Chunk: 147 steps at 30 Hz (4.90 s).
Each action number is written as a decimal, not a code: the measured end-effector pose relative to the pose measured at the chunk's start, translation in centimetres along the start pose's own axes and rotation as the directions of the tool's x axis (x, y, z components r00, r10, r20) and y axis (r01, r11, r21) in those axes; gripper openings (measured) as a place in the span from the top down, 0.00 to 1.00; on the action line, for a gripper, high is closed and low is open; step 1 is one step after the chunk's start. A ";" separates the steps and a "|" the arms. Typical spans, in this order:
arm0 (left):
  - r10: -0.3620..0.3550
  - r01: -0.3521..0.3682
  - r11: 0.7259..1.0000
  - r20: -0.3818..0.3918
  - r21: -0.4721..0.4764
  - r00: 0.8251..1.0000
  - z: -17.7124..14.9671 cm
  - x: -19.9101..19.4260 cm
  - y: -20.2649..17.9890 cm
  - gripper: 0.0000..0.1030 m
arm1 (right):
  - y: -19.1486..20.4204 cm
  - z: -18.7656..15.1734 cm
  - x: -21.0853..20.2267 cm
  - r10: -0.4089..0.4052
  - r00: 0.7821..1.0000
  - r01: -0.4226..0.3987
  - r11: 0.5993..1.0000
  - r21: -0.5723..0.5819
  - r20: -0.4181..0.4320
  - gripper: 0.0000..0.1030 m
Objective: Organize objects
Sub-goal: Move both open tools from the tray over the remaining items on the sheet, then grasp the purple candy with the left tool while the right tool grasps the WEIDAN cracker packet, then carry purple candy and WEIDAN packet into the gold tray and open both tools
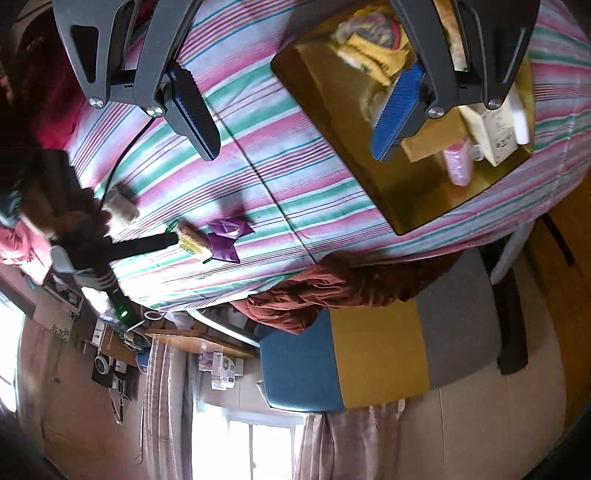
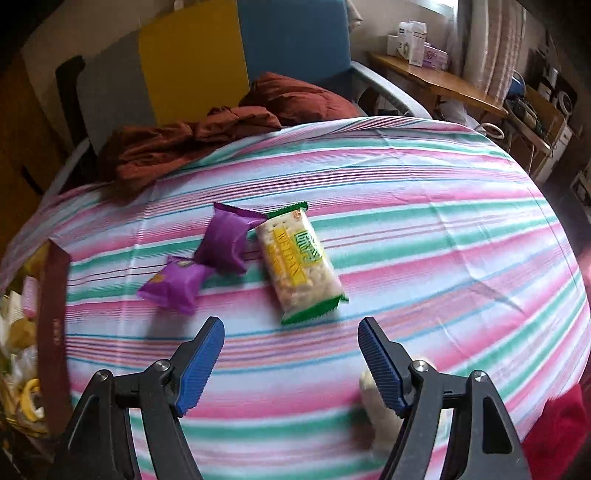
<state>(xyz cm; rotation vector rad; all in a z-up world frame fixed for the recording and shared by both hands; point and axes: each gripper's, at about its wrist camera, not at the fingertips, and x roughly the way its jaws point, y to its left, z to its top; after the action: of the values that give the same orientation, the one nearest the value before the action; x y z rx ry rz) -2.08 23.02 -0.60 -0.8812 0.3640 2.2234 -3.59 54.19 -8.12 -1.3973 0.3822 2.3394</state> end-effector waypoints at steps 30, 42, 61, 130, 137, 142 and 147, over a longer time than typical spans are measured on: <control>-0.140 0.123 0.989 -0.259 -0.082 0.956 9.9 18.7 -6.4 0.22 | -2.0 2.3 4.7 -0.070 0.992 0.060 0.994 -0.090 -0.107 0.52; -0.058 0.075 0.997 -0.406 0.027 0.912 9.0 25.6 -8.5 0.54 | -1.8 2.9 5.0 -0.066 0.992 0.056 0.993 -0.101 -0.103 0.52; -0.106 0.100 0.994 -0.133 -0.053 0.985 6.5 11.1 -6.7 0.58 | -2.1 2.9 2.7 -0.012 1.000 0.013 0.999 -0.051 0.019 0.52; 0.215 -0.189 0.913 0.033 -0.363 0.976 -8.2 -7.4 13.6 0.57 | 27.8 -4.8 -8.4 0.419 0.907 -0.378 0.841 -0.388 0.024 0.52; 0.202 -0.181 0.921 0.026 -0.346 0.979 -7.8 -6.7 12.9 0.57 | 28.0 -4.0 -8.1 0.419 0.908 -0.379 0.842 -0.385 0.022 0.52; 0.198 -0.180 0.924 0.020 -0.338 0.980 -7.5 -6.2 12.8 0.57 | 28.0 -3.5 -7.6 0.416 0.909 -0.379 0.847 -0.372 0.021 0.52; 0.197 -0.181 0.925 0.015 -0.333 0.980 -7.3 -5.6 12.7 0.56 | 28.1 -3.0 -7.1 0.417 0.909 -0.383 0.849 -0.364 0.018 0.52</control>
<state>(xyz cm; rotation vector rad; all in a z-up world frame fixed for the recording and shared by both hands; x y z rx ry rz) -4.55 7.58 -2.02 -0.9984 0.0509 2.5274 -11.09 26.63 -2.27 -1.4628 0.2499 2.9273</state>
